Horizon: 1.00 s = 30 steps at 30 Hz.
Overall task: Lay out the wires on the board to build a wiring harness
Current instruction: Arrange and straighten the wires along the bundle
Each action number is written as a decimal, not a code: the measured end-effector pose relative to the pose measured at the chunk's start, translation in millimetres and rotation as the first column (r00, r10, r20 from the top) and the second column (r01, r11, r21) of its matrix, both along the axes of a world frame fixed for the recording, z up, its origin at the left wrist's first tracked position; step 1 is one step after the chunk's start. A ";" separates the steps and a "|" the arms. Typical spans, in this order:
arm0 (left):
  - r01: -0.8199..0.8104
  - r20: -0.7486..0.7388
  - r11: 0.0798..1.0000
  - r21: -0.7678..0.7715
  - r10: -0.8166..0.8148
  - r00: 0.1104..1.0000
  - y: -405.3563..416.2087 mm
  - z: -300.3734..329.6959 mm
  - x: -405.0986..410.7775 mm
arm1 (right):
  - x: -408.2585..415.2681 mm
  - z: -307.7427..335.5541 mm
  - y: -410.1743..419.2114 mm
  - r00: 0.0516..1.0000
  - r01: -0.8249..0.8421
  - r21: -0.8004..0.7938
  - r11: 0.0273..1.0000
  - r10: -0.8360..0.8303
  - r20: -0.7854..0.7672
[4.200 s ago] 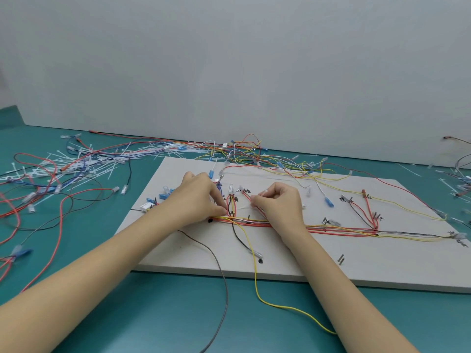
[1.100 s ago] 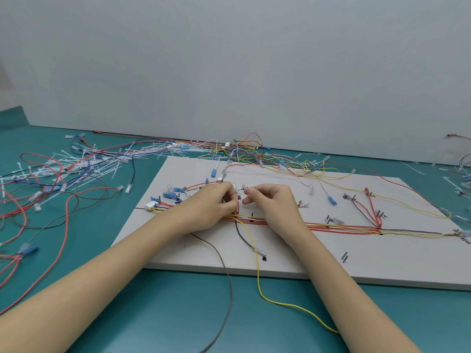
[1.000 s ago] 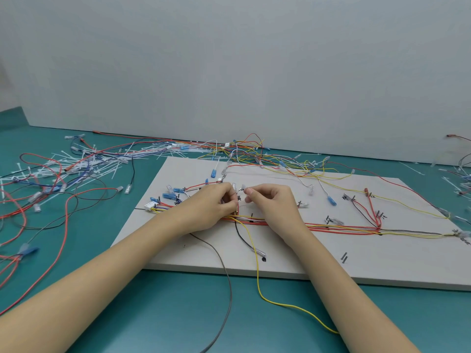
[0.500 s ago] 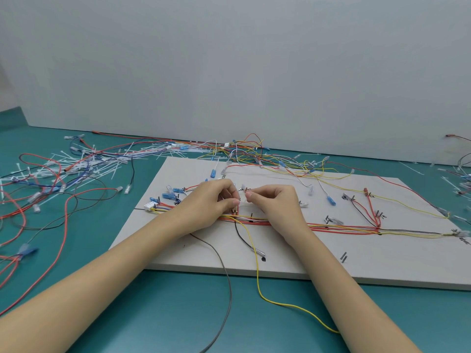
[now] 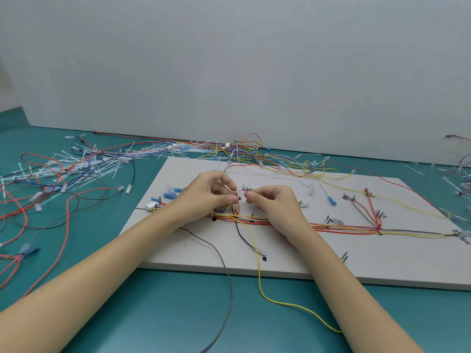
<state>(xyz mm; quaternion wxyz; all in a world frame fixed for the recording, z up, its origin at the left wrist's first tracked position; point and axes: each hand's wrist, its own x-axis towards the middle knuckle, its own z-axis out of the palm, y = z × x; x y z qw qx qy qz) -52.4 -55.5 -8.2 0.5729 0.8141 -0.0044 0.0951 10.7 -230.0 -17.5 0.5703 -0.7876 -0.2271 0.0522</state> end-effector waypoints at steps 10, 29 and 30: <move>-0.021 -0.019 0.998 0.056 0.022 1.000 9.5 2.6 0.6 | 5.4 2.2 -5.2 0.998 0.054 -0.195 0.979 -0.046 0.044; -0.008 0.029 1.000 -0.010 0.008 1.000 -8.9 -3.9 1.9 | -4.8 5.0 -0.1 0.994 -0.092 0.044 0.995 0.094 -0.049; -0.013 0.026 1.000 -0.011 0.013 1.000 -8.3 -4.0 2.0 | -4.7 5.1 -0.1 0.994 -0.094 0.048 0.994 0.096 -0.051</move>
